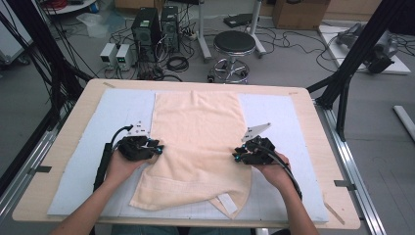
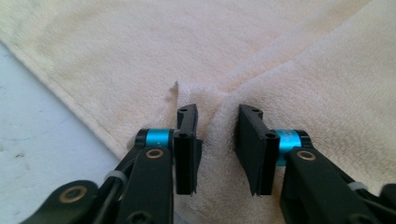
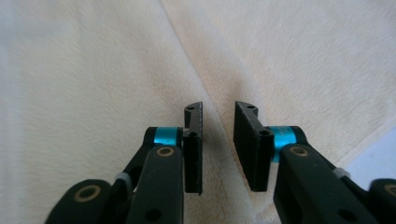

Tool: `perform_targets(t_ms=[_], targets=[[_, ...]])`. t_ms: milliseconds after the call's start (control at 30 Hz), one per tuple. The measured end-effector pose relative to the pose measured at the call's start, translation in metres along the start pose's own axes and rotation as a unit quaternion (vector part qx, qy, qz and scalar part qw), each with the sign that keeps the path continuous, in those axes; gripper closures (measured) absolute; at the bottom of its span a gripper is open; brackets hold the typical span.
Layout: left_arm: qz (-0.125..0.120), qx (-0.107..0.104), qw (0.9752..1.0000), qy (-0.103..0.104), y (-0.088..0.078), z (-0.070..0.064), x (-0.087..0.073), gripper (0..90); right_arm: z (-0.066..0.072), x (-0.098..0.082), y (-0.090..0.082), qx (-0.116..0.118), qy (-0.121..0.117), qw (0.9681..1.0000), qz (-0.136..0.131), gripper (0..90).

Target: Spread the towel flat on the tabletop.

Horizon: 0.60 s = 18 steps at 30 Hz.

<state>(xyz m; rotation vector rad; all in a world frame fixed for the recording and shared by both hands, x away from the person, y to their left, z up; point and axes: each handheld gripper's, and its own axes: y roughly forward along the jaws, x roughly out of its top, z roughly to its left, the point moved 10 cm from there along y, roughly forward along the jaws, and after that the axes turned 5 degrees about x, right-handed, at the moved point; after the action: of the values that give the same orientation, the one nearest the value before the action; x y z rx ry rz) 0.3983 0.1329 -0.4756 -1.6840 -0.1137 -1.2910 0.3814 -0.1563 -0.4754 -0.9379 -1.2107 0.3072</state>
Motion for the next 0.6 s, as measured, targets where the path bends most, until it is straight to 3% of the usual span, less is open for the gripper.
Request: perform_targets(t_ms=[200, 267, 400, 500, 600], targets=[[-0.010, 0.006, 0.9990, 0.043, -0.025, -0.011, -0.001, 60.2, 0.025, 0.009, -0.027, 0.012, -0.023, 0.9986, -0.046, 61.2], [-0.019, 0.004, 0.9989, 0.043, -0.034, -0.014, -0.003, 58.2, 0.035, 0.008, -0.032, 0.018, -0.029, 0.9979, -0.056, 58.1], [-0.036, -0.023, 0.9975, 0.056, -0.051, -0.031, -0.012, 55.7, 0.059, -0.001, -0.033, 0.046, -0.047, 0.9961, -0.058, 55.4], [-0.034, -0.053, 0.9960, 0.063, -0.055, -0.046, -0.024, 54.6, 0.074, -0.012, -0.028, 0.068, -0.053, 0.9948, -0.054, 53.5], [-0.026, -0.074, 0.9934, 0.084, -0.054, -0.055, -0.039, 50.0, 0.086, -0.025, -0.019, 0.086, -0.062, 0.9936, -0.039, 53.1]])
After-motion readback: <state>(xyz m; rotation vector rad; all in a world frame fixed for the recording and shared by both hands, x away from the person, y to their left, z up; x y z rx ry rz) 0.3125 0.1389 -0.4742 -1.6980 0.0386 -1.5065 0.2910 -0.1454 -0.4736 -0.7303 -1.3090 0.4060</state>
